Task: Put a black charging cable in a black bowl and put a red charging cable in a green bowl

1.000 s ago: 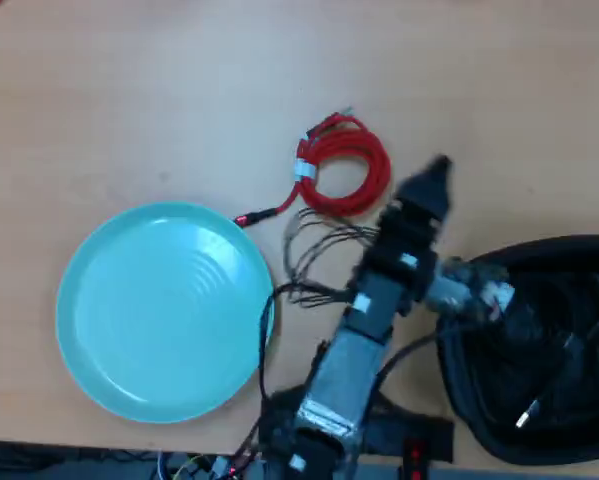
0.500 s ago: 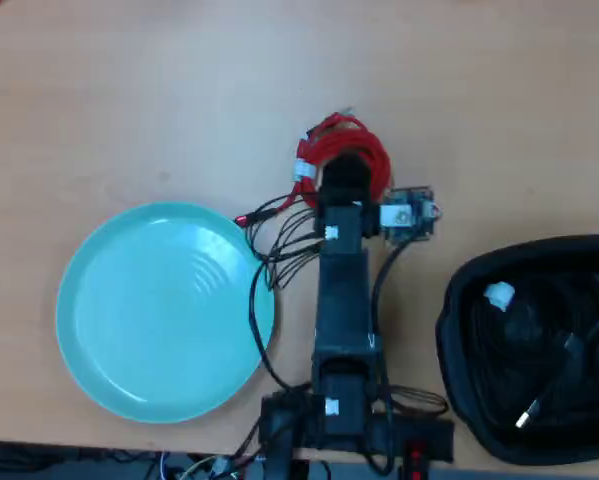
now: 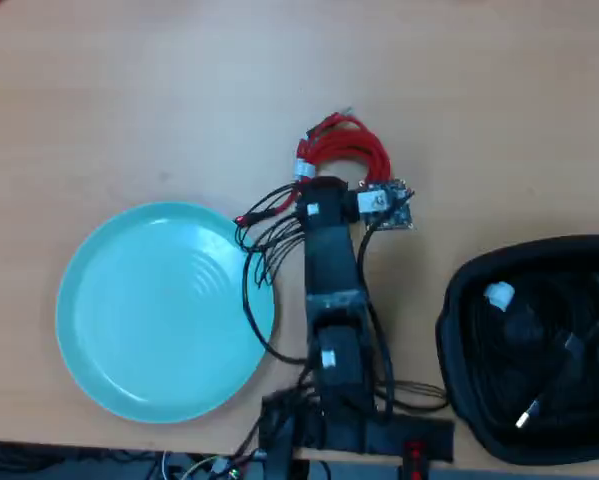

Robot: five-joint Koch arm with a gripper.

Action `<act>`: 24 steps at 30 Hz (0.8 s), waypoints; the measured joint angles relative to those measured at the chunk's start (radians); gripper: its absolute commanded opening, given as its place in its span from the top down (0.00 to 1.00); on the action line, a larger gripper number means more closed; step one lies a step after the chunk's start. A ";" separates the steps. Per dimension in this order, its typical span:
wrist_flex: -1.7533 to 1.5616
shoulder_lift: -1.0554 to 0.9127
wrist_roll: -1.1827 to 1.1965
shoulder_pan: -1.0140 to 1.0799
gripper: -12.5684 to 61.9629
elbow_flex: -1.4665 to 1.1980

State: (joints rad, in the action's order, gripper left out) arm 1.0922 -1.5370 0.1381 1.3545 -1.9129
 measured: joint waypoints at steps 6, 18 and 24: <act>0.003 0.167 0.003 0.002 0.26 0.156; 0.017 0.298 0.067 -0.002 0.37 0.267; 0.014 0.301 0.112 -0.002 0.79 0.268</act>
State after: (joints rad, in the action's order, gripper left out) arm 1.1060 -1.2364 0.2500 1.3530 -1.6444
